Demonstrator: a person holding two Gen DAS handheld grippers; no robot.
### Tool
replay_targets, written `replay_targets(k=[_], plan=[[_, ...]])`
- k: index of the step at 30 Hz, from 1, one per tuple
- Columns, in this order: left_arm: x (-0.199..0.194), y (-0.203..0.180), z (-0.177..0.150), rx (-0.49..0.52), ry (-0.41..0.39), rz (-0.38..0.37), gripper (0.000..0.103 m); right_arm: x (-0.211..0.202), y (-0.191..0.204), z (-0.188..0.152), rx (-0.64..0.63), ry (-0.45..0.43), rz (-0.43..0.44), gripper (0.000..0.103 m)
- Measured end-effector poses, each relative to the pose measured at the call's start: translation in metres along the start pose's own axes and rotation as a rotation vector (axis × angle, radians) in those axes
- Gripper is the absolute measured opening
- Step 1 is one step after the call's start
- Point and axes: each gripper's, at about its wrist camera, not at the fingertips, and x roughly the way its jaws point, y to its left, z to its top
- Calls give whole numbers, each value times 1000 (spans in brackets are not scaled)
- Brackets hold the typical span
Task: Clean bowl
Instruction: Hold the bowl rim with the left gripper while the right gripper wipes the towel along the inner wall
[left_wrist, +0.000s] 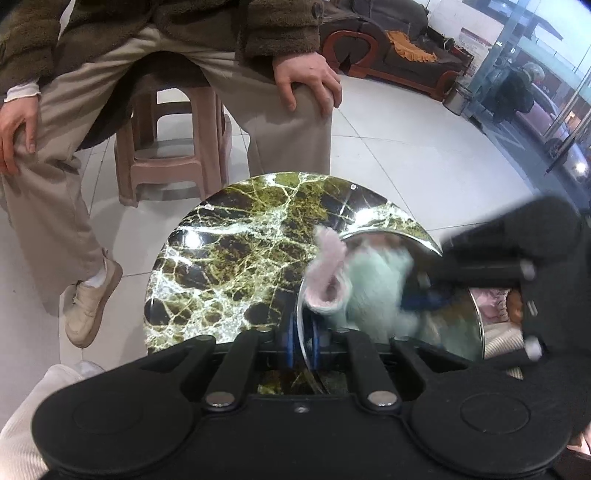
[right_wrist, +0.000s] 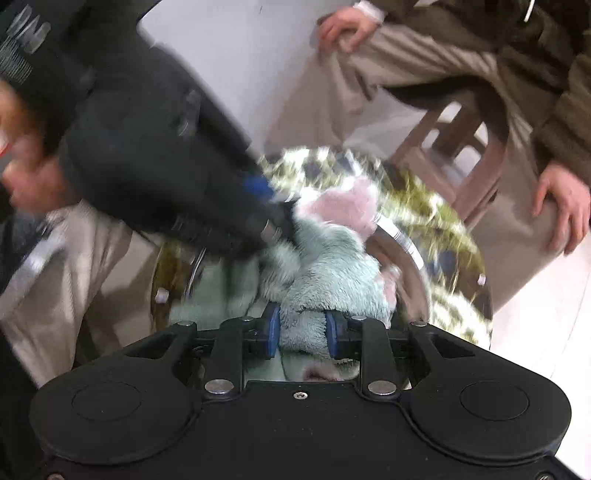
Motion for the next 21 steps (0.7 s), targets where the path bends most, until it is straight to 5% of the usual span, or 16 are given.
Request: replay_targets(k=[6,13,18,21], plan=[[0,1,1,-18,-3,-20,11,-5,-8,-12,-8,63,-5,23],[1,1,2,-12,8,-23,9,2,0,-7,18,39,133,24],[1,4,0,-20,13,-14,10,6,-13,2,40,1,41,23],[1,7,0,-29,13,-28,10,-6,-12,-5,25,5,29,33]])
